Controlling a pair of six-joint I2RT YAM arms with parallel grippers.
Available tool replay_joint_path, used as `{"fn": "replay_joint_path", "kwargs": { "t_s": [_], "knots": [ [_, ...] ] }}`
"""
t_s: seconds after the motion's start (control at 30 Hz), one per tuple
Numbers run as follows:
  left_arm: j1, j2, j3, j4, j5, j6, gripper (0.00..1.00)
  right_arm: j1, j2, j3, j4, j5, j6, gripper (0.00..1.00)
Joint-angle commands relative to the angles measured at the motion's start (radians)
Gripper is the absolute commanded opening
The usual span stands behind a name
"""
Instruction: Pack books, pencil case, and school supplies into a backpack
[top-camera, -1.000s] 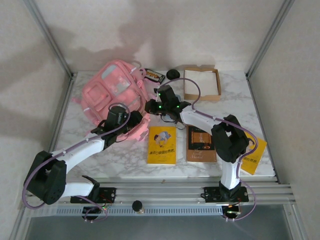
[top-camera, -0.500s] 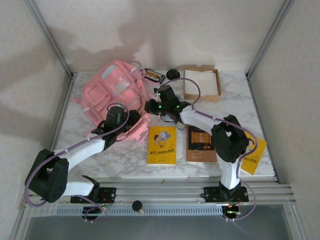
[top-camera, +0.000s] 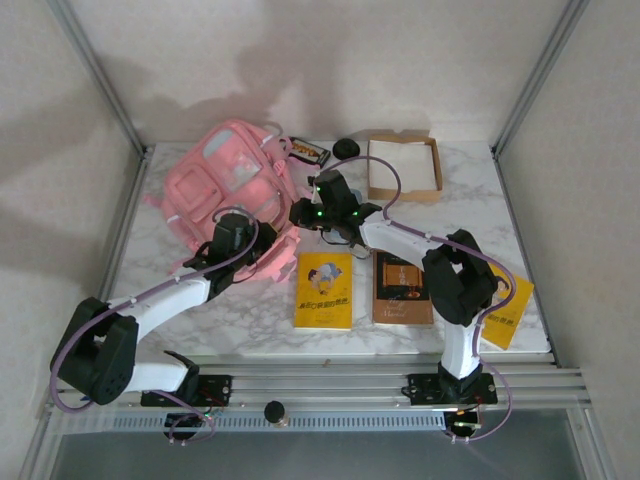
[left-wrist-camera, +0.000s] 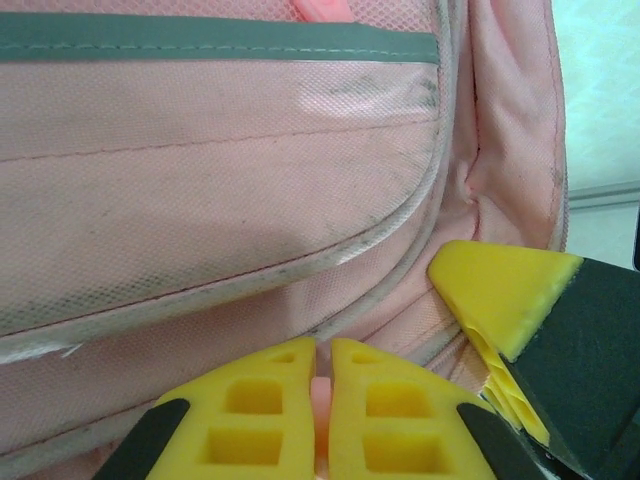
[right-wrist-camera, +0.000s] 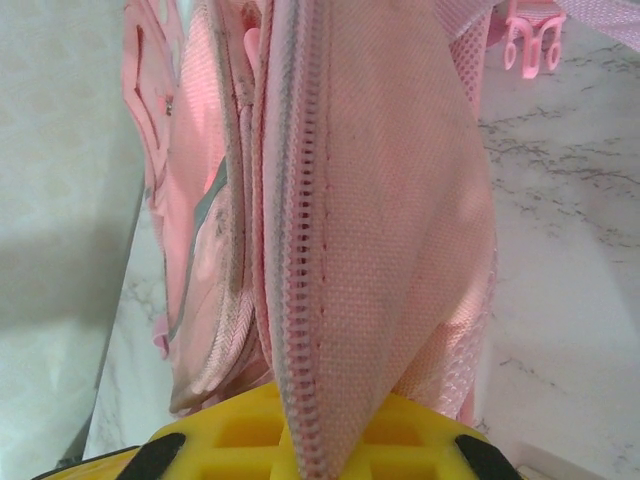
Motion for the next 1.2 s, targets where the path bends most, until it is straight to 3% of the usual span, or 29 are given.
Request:
{"fn": "replay_joint_path", "kwargs": {
  "t_s": [0.0, 0.17, 0.43, 0.57, 0.6, 0.73, 0.87, 1.0, 1.07, 1.17],
  "knots": [
    [0.010, -0.047, -0.032, -0.081, -0.057, 0.009, 0.00, -0.013, -0.067, 0.049, 0.096, 0.072, 0.054, 0.00],
    [0.037, -0.146, -0.087, -0.214, -0.102, 0.015, 0.00, -0.073, -0.062, 0.061, 0.092, 0.068, 0.136, 0.00],
    [0.257, -0.346, -0.180, -0.415, -0.112, 0.149, 0.00, -0.166, -0.013, 0.150, -0.004, 0.009, 0.184, 0.00],
    [0.321, -0.338, -0.181, -0.396, -0.079, 0.197, 0.00, -0.189, 0.038, 0.224, -0.078, -0.023, 0.189, 0.00],
    [0.322, -0.334, -0.175, -0.367, -0.055, 0.202, 0.00, -0.183, 0.041, 0.240, -0.093, -0.023, 0.171, 0.04],
    [0.316, -0.359, -0.169, -0.244, 0.018, 0.167, 0.00, -0.156, 0.033, 0.293, -0.212, -0.017, 0.114, 0.48],
    [0.295, -0.370, -0.157, -0.176, 0.030, 0.132, 0.00, -0.141, -0.004, 0.311, -0.408, 0.103, 0.055, 0.71],
    [0.262, -0.375, -0.149, -0.150, 0.011, 0.117, 0.00, -0.077, -0.057, 0.263, -0.517, 0.121, 0.121, 0.80],
    [0.246, -0.385, -0.152, -0.138, 0.006, 0.108, 0.00, -0.033, -0.088, 0.165, -0.462, 0.056, 0.243, 0.88],
    [0.213, -0.395, -0.152, -0.155, -0.012, 0.095, 0.00, 0.033, -0.106, 0.074, -0.318, -0.050, 0.412, 0.91]
  ]
}}
